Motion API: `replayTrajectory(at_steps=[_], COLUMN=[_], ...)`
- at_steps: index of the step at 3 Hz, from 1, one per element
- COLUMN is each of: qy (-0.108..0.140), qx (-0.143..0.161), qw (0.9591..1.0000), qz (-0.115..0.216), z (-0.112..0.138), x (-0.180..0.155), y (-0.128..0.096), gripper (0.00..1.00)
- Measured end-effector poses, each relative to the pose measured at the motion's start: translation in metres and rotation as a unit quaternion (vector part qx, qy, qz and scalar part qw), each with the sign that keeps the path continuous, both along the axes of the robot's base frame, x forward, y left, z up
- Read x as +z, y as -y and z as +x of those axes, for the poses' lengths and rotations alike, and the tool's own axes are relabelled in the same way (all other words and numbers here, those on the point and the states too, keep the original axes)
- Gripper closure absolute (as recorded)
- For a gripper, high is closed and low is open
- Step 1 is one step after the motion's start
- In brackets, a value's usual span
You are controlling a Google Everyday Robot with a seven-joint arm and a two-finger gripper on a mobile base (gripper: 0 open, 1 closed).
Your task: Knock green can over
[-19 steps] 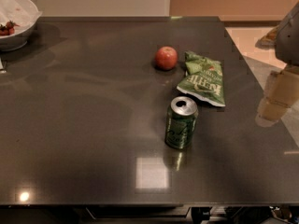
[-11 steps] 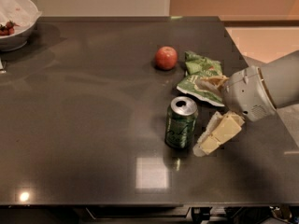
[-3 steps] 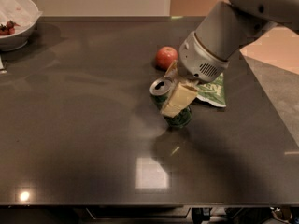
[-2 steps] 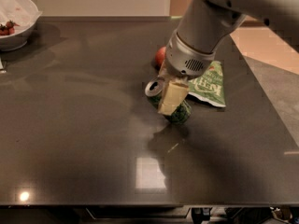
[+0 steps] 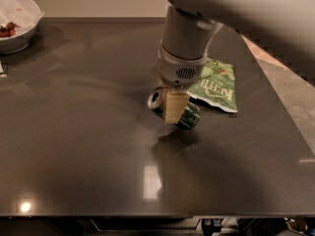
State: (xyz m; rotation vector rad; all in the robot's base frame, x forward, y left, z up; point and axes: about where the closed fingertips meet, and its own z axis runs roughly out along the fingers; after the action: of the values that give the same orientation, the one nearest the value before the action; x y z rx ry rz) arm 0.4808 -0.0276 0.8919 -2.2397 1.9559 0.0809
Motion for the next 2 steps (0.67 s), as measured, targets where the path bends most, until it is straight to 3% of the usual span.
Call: replayTrajectory(at_steps=[2], qy=[-0.003], qx=[0.031], qw=[0.9983], qz=[-0.049], z=[-0.004], x=[-0.02], y=[-0.006], gripper=[0.12])
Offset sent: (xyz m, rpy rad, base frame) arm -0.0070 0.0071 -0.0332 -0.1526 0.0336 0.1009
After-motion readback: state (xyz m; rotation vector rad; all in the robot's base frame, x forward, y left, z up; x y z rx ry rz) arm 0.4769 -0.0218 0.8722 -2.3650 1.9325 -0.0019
